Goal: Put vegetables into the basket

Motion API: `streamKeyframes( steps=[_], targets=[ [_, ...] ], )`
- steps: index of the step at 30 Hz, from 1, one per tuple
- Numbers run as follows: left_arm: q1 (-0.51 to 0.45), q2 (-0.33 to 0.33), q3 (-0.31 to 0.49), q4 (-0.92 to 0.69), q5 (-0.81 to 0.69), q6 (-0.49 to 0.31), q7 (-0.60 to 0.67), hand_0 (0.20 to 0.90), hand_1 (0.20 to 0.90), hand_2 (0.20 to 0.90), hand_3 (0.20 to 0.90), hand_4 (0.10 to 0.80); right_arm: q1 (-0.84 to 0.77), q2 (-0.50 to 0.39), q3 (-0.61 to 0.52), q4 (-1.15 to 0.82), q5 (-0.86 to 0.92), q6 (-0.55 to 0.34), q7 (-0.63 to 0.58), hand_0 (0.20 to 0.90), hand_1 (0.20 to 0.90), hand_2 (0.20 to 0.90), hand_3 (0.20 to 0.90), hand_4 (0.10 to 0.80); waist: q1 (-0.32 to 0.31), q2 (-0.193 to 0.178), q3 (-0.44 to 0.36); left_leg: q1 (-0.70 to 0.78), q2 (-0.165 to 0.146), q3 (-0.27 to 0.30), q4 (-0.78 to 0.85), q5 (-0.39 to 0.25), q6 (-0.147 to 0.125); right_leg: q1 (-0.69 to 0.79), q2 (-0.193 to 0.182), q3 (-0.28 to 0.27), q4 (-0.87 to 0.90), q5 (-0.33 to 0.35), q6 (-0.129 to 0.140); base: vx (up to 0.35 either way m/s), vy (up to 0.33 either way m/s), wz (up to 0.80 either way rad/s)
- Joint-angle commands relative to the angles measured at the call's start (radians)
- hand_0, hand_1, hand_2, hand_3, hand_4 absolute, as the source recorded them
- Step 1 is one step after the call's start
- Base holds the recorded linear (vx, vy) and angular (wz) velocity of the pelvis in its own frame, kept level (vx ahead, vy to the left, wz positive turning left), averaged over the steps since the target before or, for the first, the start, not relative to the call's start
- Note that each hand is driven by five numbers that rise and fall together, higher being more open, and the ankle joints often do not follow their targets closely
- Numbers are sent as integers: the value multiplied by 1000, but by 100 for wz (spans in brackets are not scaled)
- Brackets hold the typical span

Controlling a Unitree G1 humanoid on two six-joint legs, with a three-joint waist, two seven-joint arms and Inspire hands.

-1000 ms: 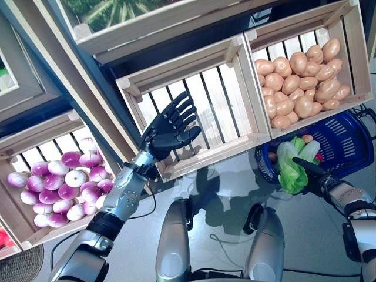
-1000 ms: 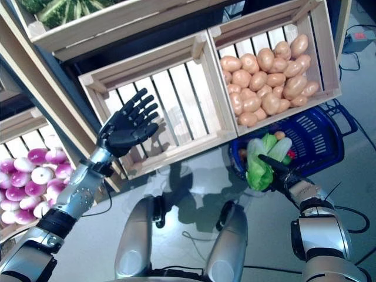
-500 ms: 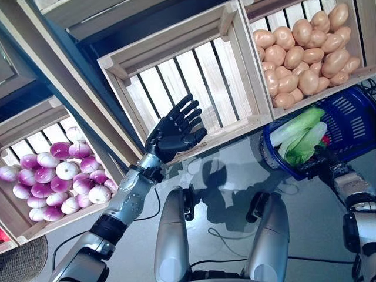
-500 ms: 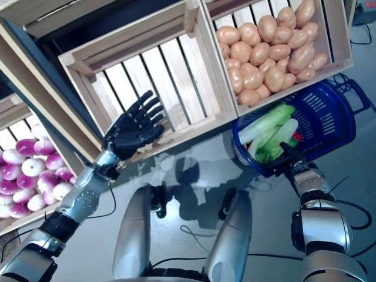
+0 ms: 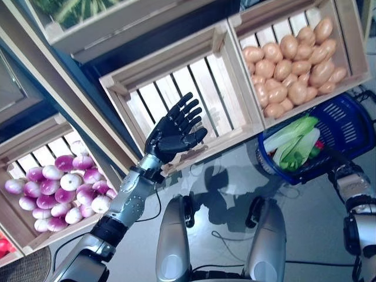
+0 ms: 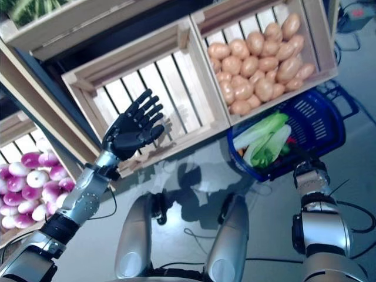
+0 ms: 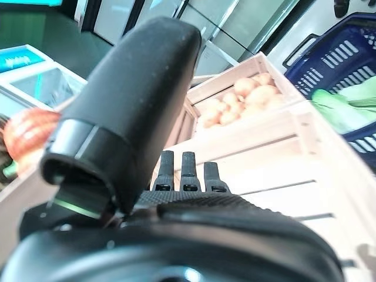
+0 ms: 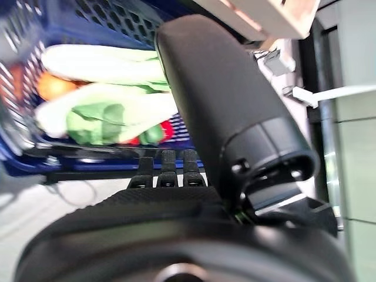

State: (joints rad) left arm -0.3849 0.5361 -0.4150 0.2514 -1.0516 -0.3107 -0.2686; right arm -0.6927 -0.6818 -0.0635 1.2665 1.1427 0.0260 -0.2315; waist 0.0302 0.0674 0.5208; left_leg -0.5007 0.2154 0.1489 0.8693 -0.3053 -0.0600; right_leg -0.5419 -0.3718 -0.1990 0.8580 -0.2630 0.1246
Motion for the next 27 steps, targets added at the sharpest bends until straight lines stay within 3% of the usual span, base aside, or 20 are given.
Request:
streamKeyframes(
  steps=[1,6,10,15,22,25,27],
  targets=[
    [-36,3,16,6,47,-106,-36,900,900,900,900,800,43,41,17,-24,-47,-125,67,900,900,900,900,800,15,-38,-119,112,36,1,-158,64,-9,120,29,5,-89,81,-39,107,6,-8],
    [8,-44,34,138,114,-59,-66,900,900,900,900,800,115,151,30,-71,-43,-146,96,900,900,900,900,800,17,-59,-182,201,28,12,-273,119,-12,227,71,-10,-227,117,-45,127,-19,-13],
    [58,-115,21,304,234,-48,-55,900,900,900,900,800,170,295,93,-133,-62,-191,86,900,900,900,900,800,14,-75,-258,311,6,47,-430,180,-23,352,124,-23,-415,162,-48,203,-20,-3],
    [165,-195,36,450,325,-8,-44,900,900,900,900,800,310,406,165,-201,-116,-202,122,900,900,900,900,800,6,-81,-368,449,-18,81,-658,270,-33,498,165,-38,-668,236,-34,217,36,-8],
    [276,-276,88,666,404,-68,-12,900,900,900,900,800,476,501,244,-258,-225,-192,181,900,900,900,900,800,-12,-76,-447,570,-40,103,-874,349,-43,603,176,-25,-873,329,2,145,64,-8],
    [302,-298,102,734,420,-76,-21,900,900,900,900,800,518,516,273,-262,-277,-170,226,900,900,900,900,800,-16,-76,-463,595,-48,101,-928,364,-46,625,179,-28,-927,353,11,89,50,-11],
    [322,-318,105,791,447,-38,-48,900,900,900,900,800,557,533,297,-267,-318,-173,256,900,900,900,900,800,-20,-78,-473,597,-54,94,-950,365,-44,626,180,-31,-937,357,17,38,34,-5]
  ],
)
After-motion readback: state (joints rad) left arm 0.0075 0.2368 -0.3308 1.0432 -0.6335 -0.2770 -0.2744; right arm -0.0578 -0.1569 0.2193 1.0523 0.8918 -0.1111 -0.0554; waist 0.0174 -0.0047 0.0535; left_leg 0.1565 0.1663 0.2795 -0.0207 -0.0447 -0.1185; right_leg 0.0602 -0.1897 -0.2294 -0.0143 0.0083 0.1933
